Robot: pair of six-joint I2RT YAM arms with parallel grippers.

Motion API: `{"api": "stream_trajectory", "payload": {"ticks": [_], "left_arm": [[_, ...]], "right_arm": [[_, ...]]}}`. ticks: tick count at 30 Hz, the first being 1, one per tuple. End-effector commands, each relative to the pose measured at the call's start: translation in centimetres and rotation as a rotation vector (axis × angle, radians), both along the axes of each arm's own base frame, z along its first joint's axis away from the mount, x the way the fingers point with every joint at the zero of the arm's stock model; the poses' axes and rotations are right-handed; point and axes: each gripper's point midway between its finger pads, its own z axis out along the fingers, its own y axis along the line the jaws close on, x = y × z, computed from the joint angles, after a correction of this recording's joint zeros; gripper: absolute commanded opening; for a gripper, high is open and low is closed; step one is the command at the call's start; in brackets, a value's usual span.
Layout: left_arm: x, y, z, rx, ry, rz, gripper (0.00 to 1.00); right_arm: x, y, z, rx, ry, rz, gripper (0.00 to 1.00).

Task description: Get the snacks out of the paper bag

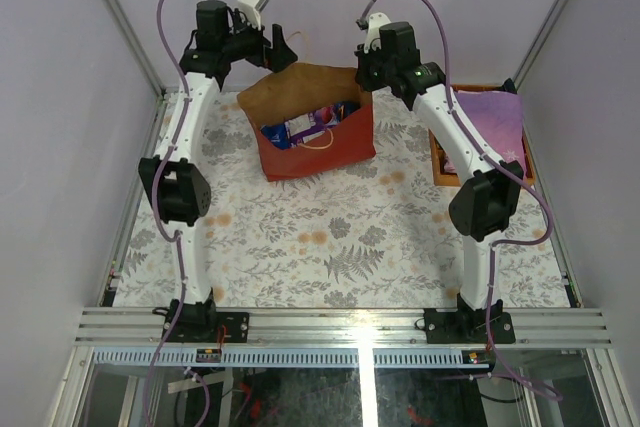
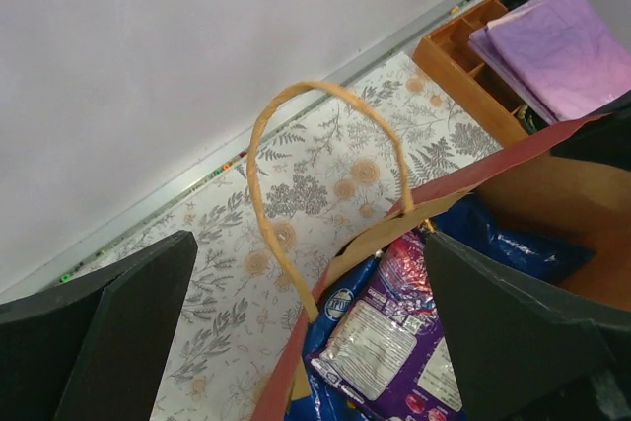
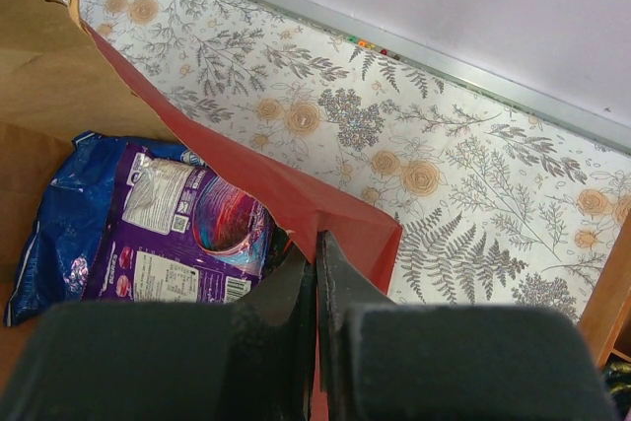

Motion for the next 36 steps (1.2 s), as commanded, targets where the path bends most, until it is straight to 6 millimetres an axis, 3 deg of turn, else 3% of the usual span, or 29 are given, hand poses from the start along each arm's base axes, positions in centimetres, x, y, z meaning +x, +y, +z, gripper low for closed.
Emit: {"api": "stream_trajectory", "payload": {"ticks": [1,4,6,10,12,13,15,19,20,23,30,36], "left_arm": [[1.4,-0.6,-0.9,-0.044,-0.007,-0.04,0.99],[2.5,-1.0,-1.7,-0.073,-0.004,-0.044,0.97],[2.8,-1.3,-1.6,-0.105,-0.008,-0.068,0.9],[2.0,-2.5,-0.1,-0.206,-0.018,-0.165,0.57],[1.5,-2.6,0.9,-0.255,-0.033,-0.201,0.35],[1.2,-2.6,1.5,-0.276,-0.047,-0.214,0.3],[0.5,-2.5,2.7,-0.307,-0.068,-0.244,0.32],[-1.1,-2.3,4.8,-0.343,-0.111,-0.307,0.49],[-1.4,-2.3,5.1,-0.346,-0.113,-0.317,0.46],[-1.6,-2.3,5.3,-0.347,-0.101,-0.32,0.02],[-2.2,-1.5,7.3,-0.312,-0.165,-0.254,0.0],[-1.5,0.8,9.6,-0.277,-0.226,-0.046,0.0]], "right_arm": [[1.1,1.3,10.8,0.147,-0.309,0.044,0.0],[1.1,1.5,10.7,0.156,-0.305,0.053,0.0],[1.2,1.6,10.5,0.157,-0.301,0.053,0.0],[1.4,1.7,10.0,0.153,-0.292,0.053,0.0],[1.4,1.7,9.8,0.153,-0.287,0.051,0.0],[1.4,1.7,9.8,0.153,-0.287,0.052,0.0],[1.4,1.7,9.8,0.152,-0.287,0.053,0.0],[1.5,1.7,9.5,0.153,-0.283,0.053,0.0],[1.5,1.8,9.5,0.154,-0.282,0.054,0.0],[1.4,1.9,9.4,0.155,-0.279,0.057,0.0],[1.0,1.7,9.9,0.159,-0.288,0.058,0.0],[0.4,3.0,9.9,0.219,-0.262,0.11,0.0]]}}
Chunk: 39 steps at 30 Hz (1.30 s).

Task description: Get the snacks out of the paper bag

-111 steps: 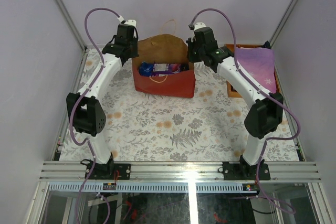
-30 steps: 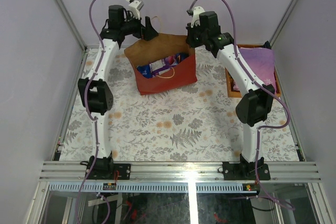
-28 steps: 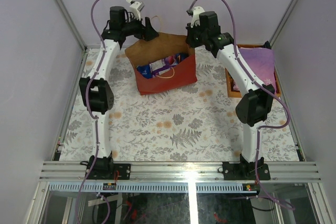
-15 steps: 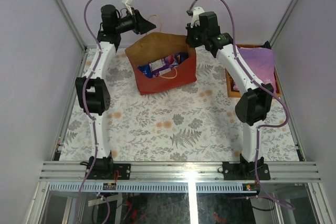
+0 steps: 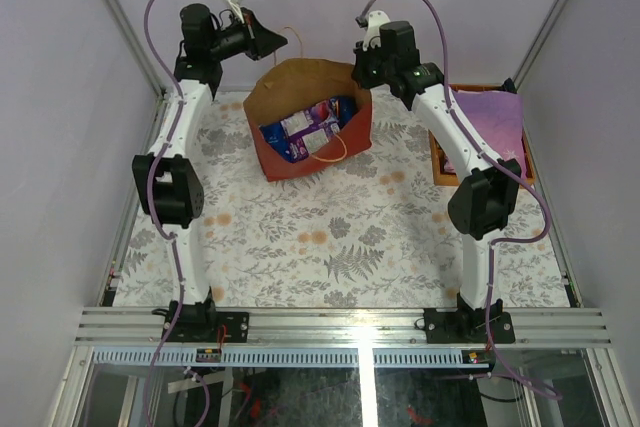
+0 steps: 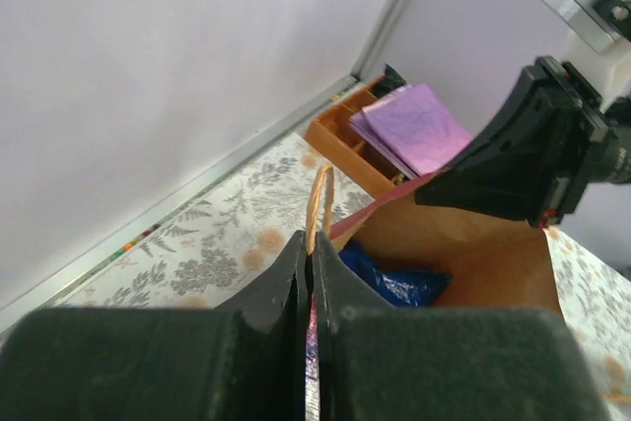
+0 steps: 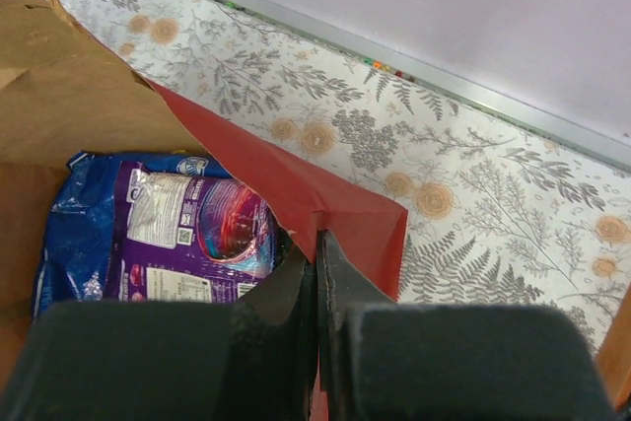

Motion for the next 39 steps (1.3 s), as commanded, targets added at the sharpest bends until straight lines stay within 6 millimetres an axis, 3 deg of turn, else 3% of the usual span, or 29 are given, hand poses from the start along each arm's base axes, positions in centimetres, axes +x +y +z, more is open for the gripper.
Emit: {"api": "stream_trajectory", "payload": {"ticks": [1,5,8,13,17,22,27,31,34,37,39], "left_arm": [[-1.0,2.7,7.3,0.033,-0.19,0.214,0.0],[0.0,5.3,7.7,0.1,-0.197,0.39,0.0],[0.9,7.6,7.6,0.134,-0.18,0.522,0.0],[2.4,12.7,7.8,0.145,-0.127,0.737,0.0],[2.3,16.8,8.4,0.179,-0.125,0.889,0.0],[1.0,20.1,10.4,0.186,-0.147,0.974,0.0],[-0.2,22.0,12.7,0.182,-0.182,0.998,0.0],[-0.8,21.9,13.9,0.172,-0.203,0.981,0.0],[-1.3,20.7,14.8,0.145,-0.215,0.93,0.0],[-2.3,18.0,15.0,0.135,-0.218,0.825,0.0],[-2.9,14.9,14.4,0.194,-0.241,0.764,0.0]], "right_arm": [[-0.4,2.5,9.8,0.199,-0.234,0.102,0.08],[-1.0,3.8,9.8,0.238,-0.213,0.163,0.67],[-0.8,3.5,10.4,0.236,-0.223,0.136,0.98],[-1.3,2.0,12.4,0.221,-0.278,0.086,1.0],[-2.0,1.5,13.3,0.212,-0.301,0.082,0.99],[-1.8,1.6,12.9,0.216,-0.291,0.083,0.99],[-2.1,2.1,12.8,0.234,-0.277,0.105,0.99],[-2.4,2.1,13.1,0.241,-0.279,0.111,0.99],[-2.7,2.0,13.2,0.239,-0.28,0.112,0.99],[-2.9,1.7,13.0,0.233,-0.28,0.108,0.99],[-3.1,1.6,13.0,0.235,-0.279,0.106,1.0]]}}
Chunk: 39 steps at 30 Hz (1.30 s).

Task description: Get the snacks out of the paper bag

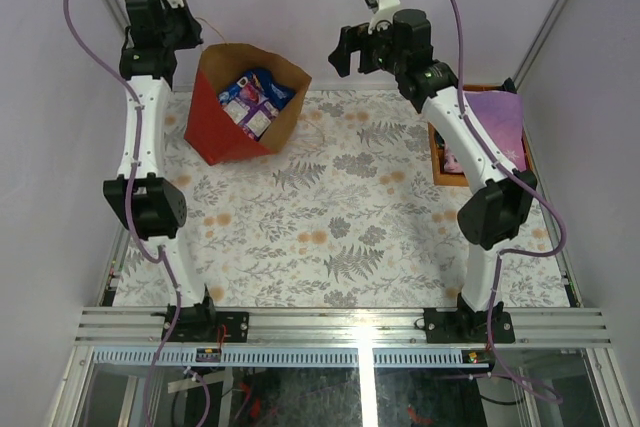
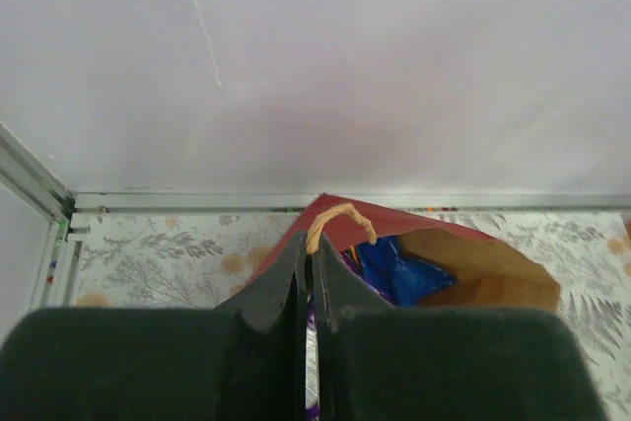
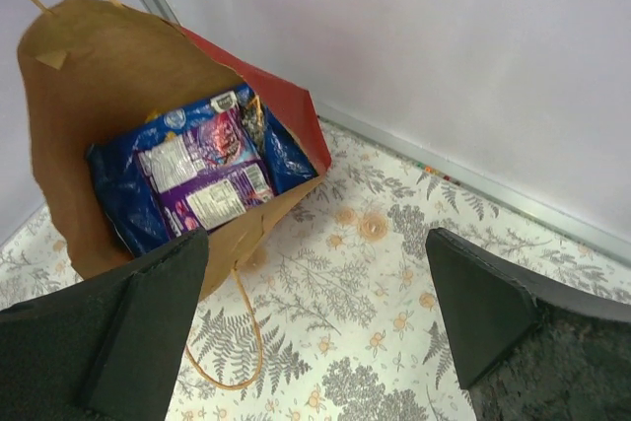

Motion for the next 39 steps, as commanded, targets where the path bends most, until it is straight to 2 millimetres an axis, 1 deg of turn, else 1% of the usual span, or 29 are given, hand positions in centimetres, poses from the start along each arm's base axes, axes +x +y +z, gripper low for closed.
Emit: {"api": "stream_trajectory", "payload": {"ticks": [1,3,5,9,10,13,14,16,20,22,23,25,27,29,31,34,35,36,39], "left_arm": [[-4.4,-6.5,10.9,0.124,-0.307,-0.163,0.0],[-5.2,-9.2,9.4,0.17,-0.276,-0.216,0.0],[-6.0,-11.3,7.7,0.18,-0.238,-0.269,0.0],[-7.1,-14.3,3.5,0.159,-0.172,-0.331,0.0],[-7.3,-14.7,1.7,0.151,-0.143,-0.336,0.0],[-8.1,-15.5,-0.3,0.134,-0.123,-0.33,0.0],[-8.3,-15.5,-0.7,0.127,-0.117,-0.325,0.0],[-8.7,-15.8,-1.5,0.111,-0.104,-0.327,0.0],[-9.8,-17.6,-2.4,0.093,-0.105,-0.375,0.0],[-10.1,-18.3,-3.0,0.091,-0.096,-0.384,0.0],[-10.1,-18.5,-3.5,0.09,-0.087,-0.387,0.0],[-10.0,-18.7,-4.4,0.088,-0.065,-0.38,0.0],[-10.0,-18.9,-5.7,0.083,-0.038,-0.381,0.0],[-10.0,-19.0,-6.9,0.084,-0.016,-0.374,0.0],[-10.0,-18.8,-7.7,0.085,-0.001,-0.359,0.0],[-10.0,-18.5,-8.6,0.084,0.012,-0.341,0.0],[-9.9,-18.4,-9.0,0.082,0.019,-0.338,0.0],[-9.9,-18.5,-9.2,0.078,0.024,-0.337,0.0],[-9.5,-18.6,-9.9,0.067,0.045,-0.331,0.0]], "right_arm": [[-1.8,-0.4,4.2,0.047,-0.09,0.01,0.99],[-2.0,-0.4,3.6,0.051,-0.076,0.014,1.0],[-2.3,-0.3,2.8,0.063,-0.055,0.021,1.0],[-3.7,1.1,0.1,0.14,0.019,0.092,1.0],[-4.1,1.6,-0.7,0.168,0.046,0.116,0.98],[-5.7,3.0,-2.9,0.227,0.119,0.168,0.92],[-6.2,3.4,-4.3,0.239,0.142,0.171,0.91],[-6.8,4.3,-6.3,0.261,0.172,0.175,0.87],[-5.6,5.1,-9.1,0.349,0.248,0.132,0.75],[-5.2,5.9,-9.9,0.387,0.275,0.14,0.71],[-5.2,6.6,-10.3,0.401,0.286,0.159,0.7],[-5.7,8.5,-11.7,0.395,0.316,0.214,0.7],[-6.4,10.4,-13.0,0.388,0.343,0.255,0.72],[-7.1,11.6,-13.6,0.441,0.367,0.295,0.76],[-7.8,11.7,-13.7,0.542,0.393,0.311,0.79],[-8.9,11.0,-12.0,0.683,0.334,0.33,0.8],[-9.4,10.8,-10.8,0.732,0.294,0.356,0.8],[-9.9,10.7,-10.3,0.762,0.285,0.367,0.79],[-10.9,11.5,-9.9,0.79,0.306,0.382,0.78]]}}
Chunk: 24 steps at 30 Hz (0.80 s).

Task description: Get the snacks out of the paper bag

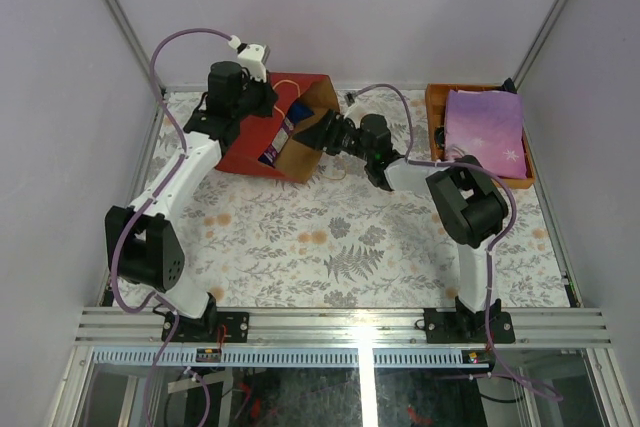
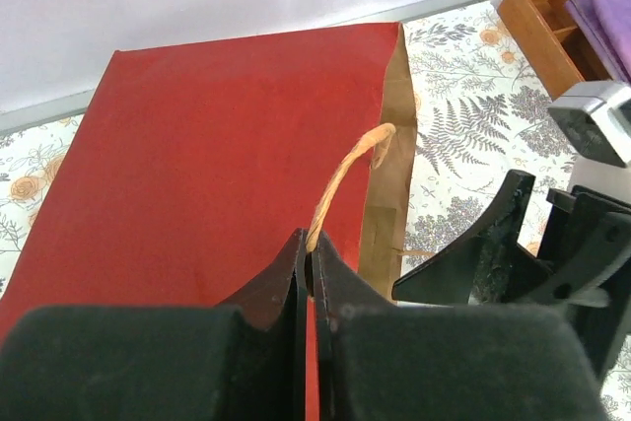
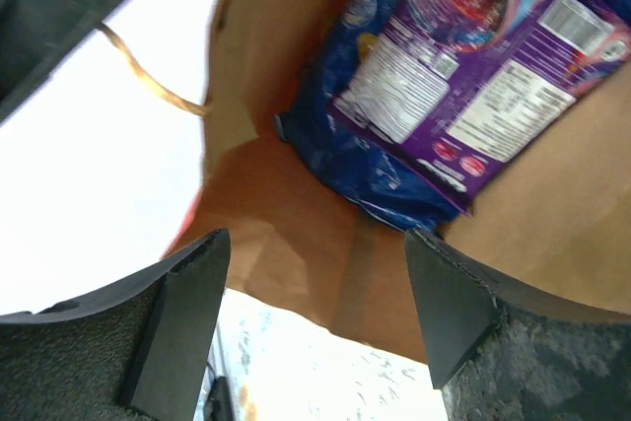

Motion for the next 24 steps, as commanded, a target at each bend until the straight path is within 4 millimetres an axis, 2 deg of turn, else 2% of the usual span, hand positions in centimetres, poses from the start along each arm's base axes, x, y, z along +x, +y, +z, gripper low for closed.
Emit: {"api": "stream_trajectory", "payload": {"ticks": [1,8,12,17,24], "left_arm": [[1.2,0.2,1.4,-0.03,-0.058,0.044,0.0],[2.2,0.9,0.4,-0.011,-0.03,0.099,0.0],[2.5,1.1,0.2,-0.009,-0.026,0.115,0.0],[2.7,1.2,0.2,-0.006,-0.021,0.126,0.0],[3.0,1.5,0.6,-0.001,-0.022,0.147,0.0]], "right_arm": [[-1.6,1.0,9.4,0.248,-0.172,0.027,0.78],[-2.9,2.9,10.3,0.318,-0.146,0.05,0.75],[-3.0,5.0,9.9,0.271,-0.116,0.069,0.75],[-1.7,6.1,8.2,0.19,-0.063,0.025,0.67],[0.0,6.1,5.7,0.054,0.006,-0.051,0.63]]}}
